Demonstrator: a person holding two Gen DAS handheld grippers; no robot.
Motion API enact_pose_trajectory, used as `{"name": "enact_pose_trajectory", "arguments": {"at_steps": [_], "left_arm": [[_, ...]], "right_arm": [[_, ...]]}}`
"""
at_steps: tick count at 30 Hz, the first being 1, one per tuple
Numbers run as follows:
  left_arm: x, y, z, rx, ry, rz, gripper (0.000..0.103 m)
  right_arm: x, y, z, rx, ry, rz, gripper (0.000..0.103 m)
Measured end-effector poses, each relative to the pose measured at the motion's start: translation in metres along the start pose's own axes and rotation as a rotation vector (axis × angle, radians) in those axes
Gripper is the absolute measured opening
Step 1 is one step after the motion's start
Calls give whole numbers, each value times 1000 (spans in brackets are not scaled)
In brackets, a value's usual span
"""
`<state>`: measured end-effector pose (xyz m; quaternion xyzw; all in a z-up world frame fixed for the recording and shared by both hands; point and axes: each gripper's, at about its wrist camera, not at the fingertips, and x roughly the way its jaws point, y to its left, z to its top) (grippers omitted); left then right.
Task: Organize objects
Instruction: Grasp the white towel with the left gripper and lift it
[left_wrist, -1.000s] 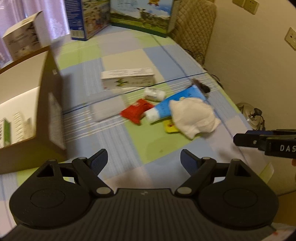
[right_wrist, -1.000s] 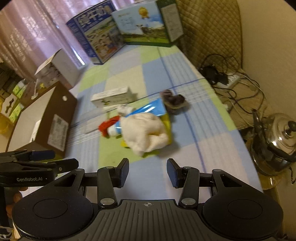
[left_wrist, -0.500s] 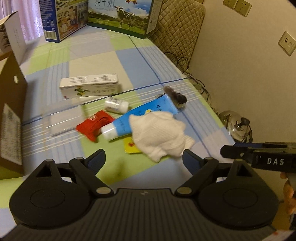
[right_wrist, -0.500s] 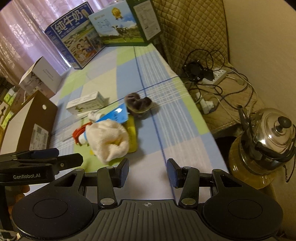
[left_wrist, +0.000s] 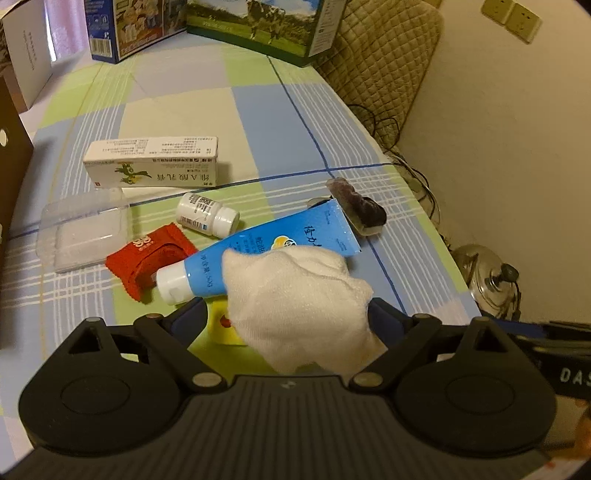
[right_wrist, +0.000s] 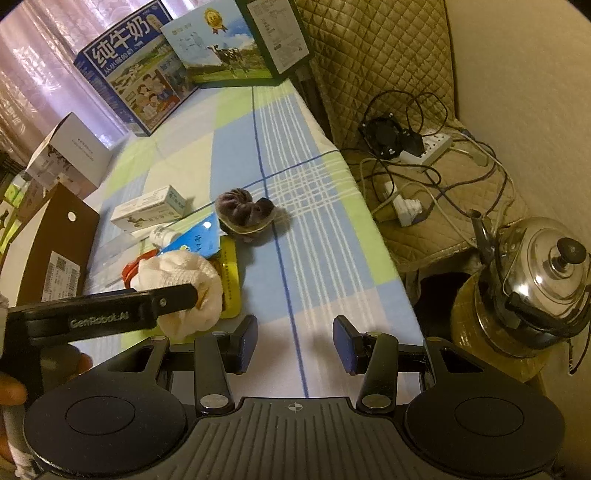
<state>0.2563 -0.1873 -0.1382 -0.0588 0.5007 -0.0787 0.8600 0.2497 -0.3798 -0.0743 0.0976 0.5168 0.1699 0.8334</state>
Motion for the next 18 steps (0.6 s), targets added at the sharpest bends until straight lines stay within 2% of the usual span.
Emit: {"name": "enact_pose_trajectory", "arguments": {"at_steps": [3,9,11,13,18], "left_arm": [[3,-3,0,-3,-24,4,90],[-2,-13,-5,78,-65,11,65],[-5,-13,-8,92,-77,11,55],[-12,-12,-11,102,-94,11,40],[-31,-1,-16,89,-103,3,30]], "right_arm": [[2,-5,1,5,8,2,43],[4,-11,0,20,16,2,43],[4,-12,0,21,17,1,43],[4,-12,0,20,17,1,43],[5,-6,1,0,15,11,43]]}}
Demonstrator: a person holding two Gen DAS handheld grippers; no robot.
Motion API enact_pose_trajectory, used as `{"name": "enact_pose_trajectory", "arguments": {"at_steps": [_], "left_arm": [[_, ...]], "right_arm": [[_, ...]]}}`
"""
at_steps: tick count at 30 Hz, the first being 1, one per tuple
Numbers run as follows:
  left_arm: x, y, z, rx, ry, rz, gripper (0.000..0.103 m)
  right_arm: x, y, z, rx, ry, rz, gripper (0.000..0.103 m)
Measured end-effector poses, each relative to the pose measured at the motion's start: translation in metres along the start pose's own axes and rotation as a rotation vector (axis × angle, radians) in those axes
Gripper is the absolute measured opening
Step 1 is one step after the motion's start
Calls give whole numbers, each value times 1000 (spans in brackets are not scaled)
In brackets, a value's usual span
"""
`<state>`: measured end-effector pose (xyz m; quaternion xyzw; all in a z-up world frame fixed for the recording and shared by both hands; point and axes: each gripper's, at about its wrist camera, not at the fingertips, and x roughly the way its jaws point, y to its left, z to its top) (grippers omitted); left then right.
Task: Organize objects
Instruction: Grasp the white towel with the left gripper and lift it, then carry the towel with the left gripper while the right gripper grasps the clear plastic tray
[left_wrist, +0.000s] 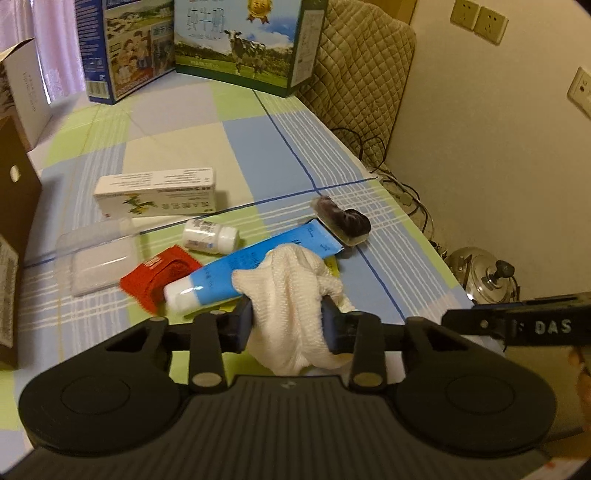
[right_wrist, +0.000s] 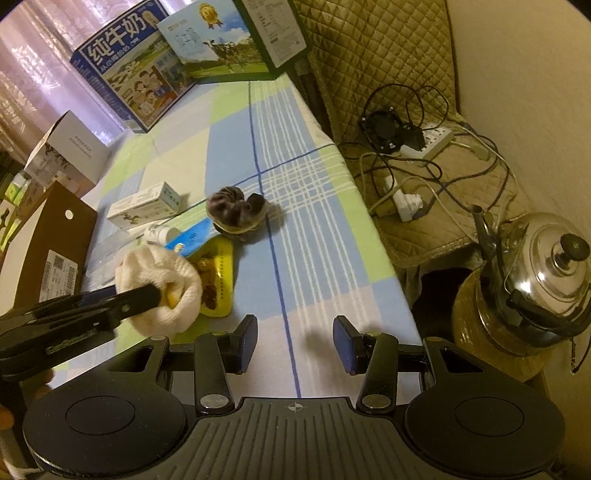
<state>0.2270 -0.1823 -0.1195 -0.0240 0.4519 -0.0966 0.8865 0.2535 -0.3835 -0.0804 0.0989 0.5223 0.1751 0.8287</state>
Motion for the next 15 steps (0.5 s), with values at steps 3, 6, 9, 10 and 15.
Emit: {"name": "enact_pose_trajectory", "arguments": {"at_steps": [3,6,9,10,15], "left_arm": [[-21,13,-6,-30,-17,7,30],[-42,32,-14,-65,-30,36,30],[-63,57,-24,-123,-36,96,30],[-70,67,-28,-148,-38,119,30],[-102,116,-48,-273,-39,242,30]], "right_arm": [[1,7,1,-15,-3,12,43],[3,18,3,-42,-7,32,43],[8,34,4,-84,-9,64,43],[11,41,5,-100,-8,76,43],[28,77,11,-196,4,132,43]]}}
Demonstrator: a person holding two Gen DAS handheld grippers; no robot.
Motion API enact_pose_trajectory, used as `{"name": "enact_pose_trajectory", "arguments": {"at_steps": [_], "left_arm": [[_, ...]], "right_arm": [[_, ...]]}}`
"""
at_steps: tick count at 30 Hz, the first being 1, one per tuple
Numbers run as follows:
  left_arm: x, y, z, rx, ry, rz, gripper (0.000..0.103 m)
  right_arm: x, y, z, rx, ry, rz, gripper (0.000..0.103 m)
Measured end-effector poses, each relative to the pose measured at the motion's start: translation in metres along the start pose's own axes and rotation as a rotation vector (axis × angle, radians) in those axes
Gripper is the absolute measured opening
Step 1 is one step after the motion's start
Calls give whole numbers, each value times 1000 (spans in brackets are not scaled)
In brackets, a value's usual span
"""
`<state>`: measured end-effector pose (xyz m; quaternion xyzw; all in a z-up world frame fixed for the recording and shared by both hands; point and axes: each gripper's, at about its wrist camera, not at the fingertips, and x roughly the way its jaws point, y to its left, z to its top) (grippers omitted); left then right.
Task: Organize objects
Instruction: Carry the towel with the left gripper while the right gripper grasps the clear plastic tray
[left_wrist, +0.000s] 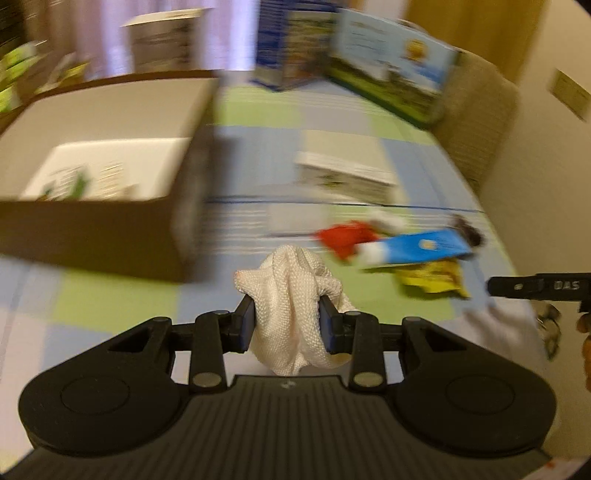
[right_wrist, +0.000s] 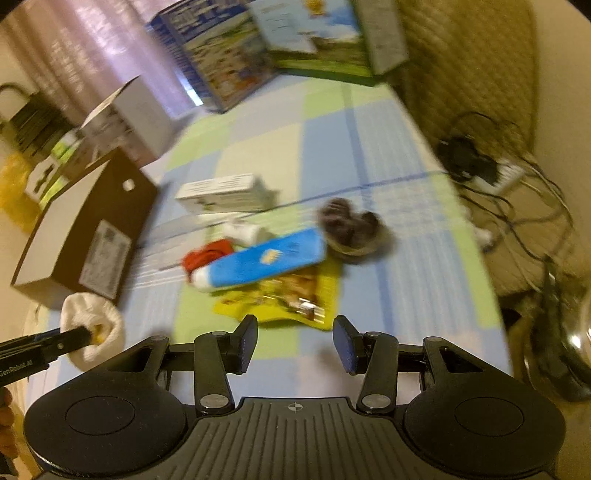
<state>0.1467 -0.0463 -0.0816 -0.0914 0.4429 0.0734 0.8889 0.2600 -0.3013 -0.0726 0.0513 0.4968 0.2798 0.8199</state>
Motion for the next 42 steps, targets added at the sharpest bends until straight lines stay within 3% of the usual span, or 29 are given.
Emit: {"name": "enact_pose_trajectory", "arguments": {"at_steps": [13,19,24,30,35,38,42], "left_arm": [[-40,124,-5,-243,-51,249,30],[-43,169,-4,-321,-45,321,30],[-42,190,-8,-350,-25,353,30],[-36,207,-12,-377,-2,363,30],[-33,219,-11,-389,-1,373,30],[-33,225,-10,-397,-3,379,30],[-32,229,-11,-405,3,380,30]], "right_arm": [[78,80,49,-237,2,168,43],[129,100,63,-323,40,164,43],[157,112,60,-344,85,135,43],[152,143,43,-490,129,268,43],[151,151,50,-611,108,204,43],[160,154,60,-626,105,161,57],[176,167,64,-655,127,178,61]]}}
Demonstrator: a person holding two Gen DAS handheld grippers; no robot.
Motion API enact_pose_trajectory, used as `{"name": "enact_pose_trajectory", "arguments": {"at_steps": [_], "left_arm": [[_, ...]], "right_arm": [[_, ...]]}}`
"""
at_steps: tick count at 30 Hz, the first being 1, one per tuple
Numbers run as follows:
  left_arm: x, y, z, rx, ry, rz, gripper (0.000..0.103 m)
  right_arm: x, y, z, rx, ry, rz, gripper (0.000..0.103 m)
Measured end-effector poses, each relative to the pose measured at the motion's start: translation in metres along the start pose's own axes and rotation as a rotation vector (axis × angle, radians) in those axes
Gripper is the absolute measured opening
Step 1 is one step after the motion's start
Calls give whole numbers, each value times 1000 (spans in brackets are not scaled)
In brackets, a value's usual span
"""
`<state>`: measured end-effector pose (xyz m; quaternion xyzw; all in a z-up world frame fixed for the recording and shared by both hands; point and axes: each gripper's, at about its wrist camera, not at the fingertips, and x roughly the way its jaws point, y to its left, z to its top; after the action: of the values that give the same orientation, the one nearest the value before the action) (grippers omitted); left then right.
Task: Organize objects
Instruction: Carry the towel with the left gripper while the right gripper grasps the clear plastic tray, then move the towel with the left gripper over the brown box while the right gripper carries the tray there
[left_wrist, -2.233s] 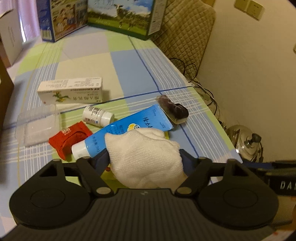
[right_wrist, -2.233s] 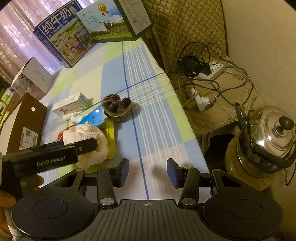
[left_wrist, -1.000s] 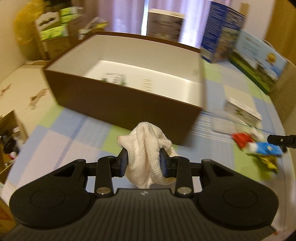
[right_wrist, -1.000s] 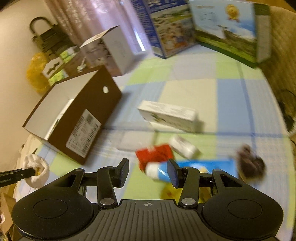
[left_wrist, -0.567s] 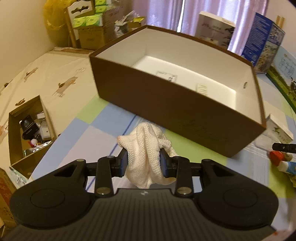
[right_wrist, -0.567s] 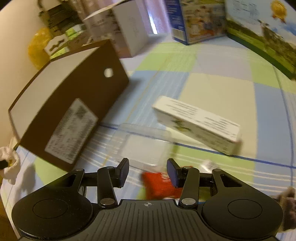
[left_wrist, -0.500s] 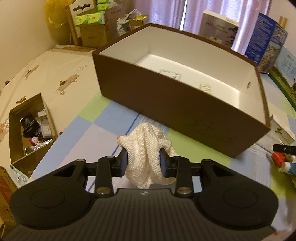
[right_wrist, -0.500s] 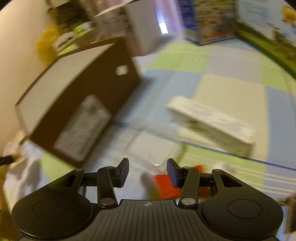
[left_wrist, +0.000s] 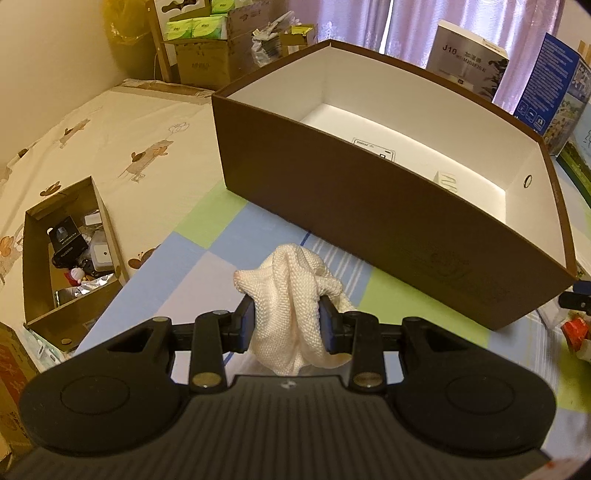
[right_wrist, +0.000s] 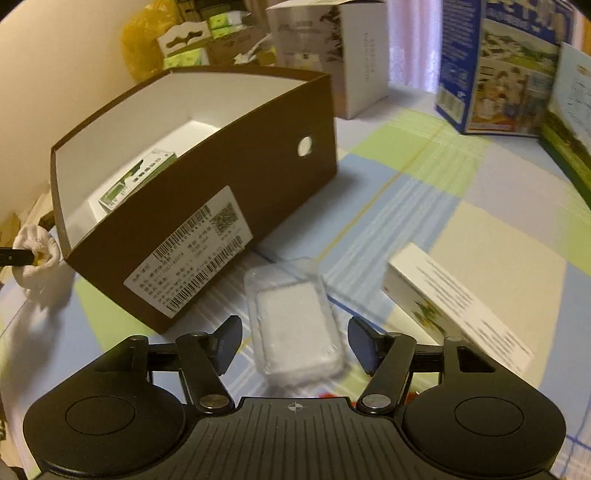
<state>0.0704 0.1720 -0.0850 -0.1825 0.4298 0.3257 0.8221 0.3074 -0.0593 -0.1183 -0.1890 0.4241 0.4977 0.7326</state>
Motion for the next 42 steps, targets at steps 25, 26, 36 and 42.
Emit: {"name": "enact_pose_trajectory", "arguments": {"at_steps": [25,26,36,42], "left_arm": [[45,10,0,-16,93,-55,70],[48,10,-1,-15,100,-58,70],[53,3,-5,45,97,-101,56],[47,2,-5,106,84,-133,42]], "right_arm": [[11,42,-30,89,38,-93,54],[9,44,-33,94,39,-94,54],[-4,65,-52,124,51,-94,54],[-10,71,-58,180,63,-103,54]]}}
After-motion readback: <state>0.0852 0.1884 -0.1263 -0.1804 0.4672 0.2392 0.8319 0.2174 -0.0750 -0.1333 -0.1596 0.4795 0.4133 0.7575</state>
